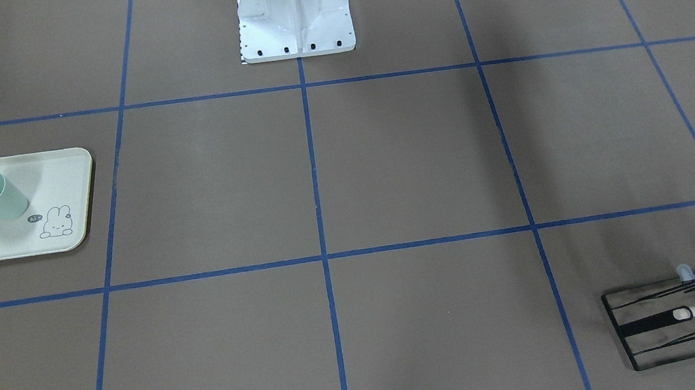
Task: Left arm grabs green cup and hands to right arm on tray
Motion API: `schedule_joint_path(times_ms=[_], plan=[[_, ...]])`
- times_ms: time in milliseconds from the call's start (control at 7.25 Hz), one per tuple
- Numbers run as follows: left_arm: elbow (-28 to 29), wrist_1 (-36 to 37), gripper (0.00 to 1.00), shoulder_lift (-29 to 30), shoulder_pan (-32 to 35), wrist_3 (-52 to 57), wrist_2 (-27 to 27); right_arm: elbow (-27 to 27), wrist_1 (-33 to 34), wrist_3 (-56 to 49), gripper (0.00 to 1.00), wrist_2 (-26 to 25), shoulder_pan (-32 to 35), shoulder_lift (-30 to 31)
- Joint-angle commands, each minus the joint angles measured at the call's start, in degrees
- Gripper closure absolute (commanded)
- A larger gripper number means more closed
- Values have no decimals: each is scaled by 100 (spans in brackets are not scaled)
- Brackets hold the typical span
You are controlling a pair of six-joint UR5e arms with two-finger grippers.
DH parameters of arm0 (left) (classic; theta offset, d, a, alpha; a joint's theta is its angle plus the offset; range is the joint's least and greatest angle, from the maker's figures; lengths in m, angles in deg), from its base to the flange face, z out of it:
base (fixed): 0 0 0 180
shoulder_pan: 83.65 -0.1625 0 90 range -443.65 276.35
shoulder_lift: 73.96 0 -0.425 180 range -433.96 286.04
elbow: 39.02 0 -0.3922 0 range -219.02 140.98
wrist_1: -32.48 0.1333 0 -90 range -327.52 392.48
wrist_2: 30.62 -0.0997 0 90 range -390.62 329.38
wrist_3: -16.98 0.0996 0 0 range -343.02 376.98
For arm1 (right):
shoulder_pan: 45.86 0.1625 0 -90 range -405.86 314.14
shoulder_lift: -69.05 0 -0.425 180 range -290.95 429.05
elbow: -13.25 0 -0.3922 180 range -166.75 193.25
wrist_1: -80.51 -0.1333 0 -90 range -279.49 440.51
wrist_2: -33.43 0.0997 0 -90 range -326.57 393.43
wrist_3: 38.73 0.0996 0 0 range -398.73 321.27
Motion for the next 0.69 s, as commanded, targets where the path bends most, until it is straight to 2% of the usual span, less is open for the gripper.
schedule_joint_path(times_ms=[0, 552], plan=[[-7, 0, 0, 0, 0, 0, 9, 8, -4, 13, 0, -2, 0, -3], [1, 9, 0, -44, -18, 0, 18, 17, -4, 22, 0, 7, 0, -3]])
